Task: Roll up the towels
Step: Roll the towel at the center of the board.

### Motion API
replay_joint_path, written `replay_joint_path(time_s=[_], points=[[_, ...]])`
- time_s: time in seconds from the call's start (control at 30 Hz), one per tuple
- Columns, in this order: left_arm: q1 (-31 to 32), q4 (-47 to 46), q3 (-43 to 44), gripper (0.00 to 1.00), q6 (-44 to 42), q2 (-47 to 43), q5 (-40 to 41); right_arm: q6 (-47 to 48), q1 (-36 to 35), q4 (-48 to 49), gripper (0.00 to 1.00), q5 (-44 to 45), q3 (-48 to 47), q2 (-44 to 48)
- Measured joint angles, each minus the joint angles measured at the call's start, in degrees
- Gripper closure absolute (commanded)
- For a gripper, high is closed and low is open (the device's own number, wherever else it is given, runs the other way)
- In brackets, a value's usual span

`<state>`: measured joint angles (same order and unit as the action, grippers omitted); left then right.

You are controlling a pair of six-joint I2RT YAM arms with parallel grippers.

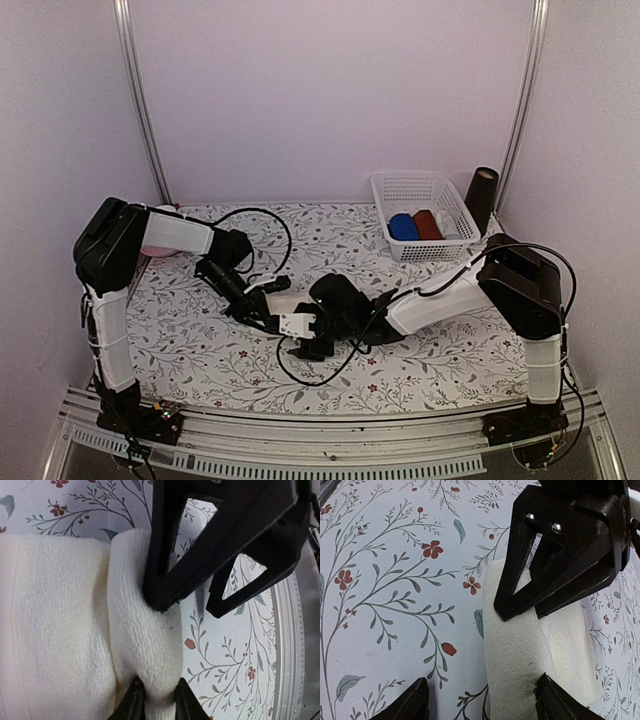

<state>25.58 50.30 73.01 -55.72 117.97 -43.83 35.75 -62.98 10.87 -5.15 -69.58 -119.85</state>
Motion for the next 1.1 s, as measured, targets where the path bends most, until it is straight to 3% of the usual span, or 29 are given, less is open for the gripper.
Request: replay_joint_path(time_s=[0.2,0.53,0.77,0.87,1.1], points=[[0.0,1.0,0.6,0.75,0.0,0.3,0.0,0.5,0.0,-0.5,0.33,1.3,-0.7,-0.4],[0.0,1.8,1.3,0.7,0.0,0.6,0.4,0.7,0.0,-2.8,0.6,6.3,-4.9,-3.4],[-0.2,2.5,1.7,0.43,-0.3,0.4,1.1,0.0,0.0,-5.2,0.75,8.2,-8.0,-5.0],[-0.2,2.4,1.6,0.31,-0.1,-0.7,2.5,-0.4,0.0,-6.3,0.77,8.1,-8.8,-5.1],[-0.5,-3.5,-4.5,0.21,2.8,-10.8,12.2,-1.9,0.2,-9.0,0.77,5.6,-10.1,-5.1]])
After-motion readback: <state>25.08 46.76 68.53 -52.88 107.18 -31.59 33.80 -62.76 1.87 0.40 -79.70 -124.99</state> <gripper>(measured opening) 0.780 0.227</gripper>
